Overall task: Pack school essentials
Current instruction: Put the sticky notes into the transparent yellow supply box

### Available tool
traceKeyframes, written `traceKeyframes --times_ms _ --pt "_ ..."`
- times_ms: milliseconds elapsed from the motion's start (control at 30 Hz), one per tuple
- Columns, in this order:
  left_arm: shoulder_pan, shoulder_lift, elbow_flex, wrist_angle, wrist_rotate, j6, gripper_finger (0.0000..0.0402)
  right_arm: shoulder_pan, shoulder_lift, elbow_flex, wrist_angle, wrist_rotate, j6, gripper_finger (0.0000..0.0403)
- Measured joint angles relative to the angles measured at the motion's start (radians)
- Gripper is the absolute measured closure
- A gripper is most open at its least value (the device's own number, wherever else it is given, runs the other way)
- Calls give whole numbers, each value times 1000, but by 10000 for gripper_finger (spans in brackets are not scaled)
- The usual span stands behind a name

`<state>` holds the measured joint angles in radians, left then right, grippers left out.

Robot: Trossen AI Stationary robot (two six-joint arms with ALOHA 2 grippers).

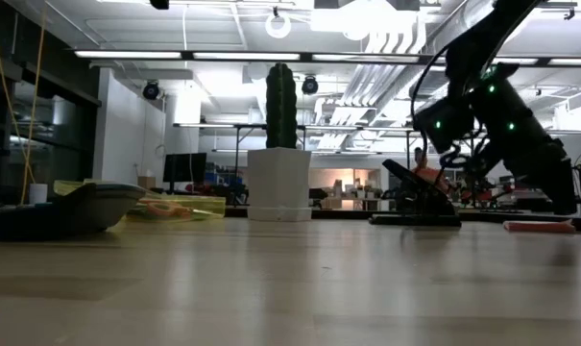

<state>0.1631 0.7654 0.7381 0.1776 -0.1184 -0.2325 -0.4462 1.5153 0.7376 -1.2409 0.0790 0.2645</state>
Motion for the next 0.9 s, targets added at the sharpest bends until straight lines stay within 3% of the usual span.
traceKeyframes --times_ms 300,733,900 --pt "0 0 0 0 0 0 206 -21 169 2 34 52 -71 229" --pt "0 0 0 0 0 0 206 -21 175 2 76 144 -36 256" --pt "0 0 0 0 0 0 206 -21 179 2 76 157 -30 288"
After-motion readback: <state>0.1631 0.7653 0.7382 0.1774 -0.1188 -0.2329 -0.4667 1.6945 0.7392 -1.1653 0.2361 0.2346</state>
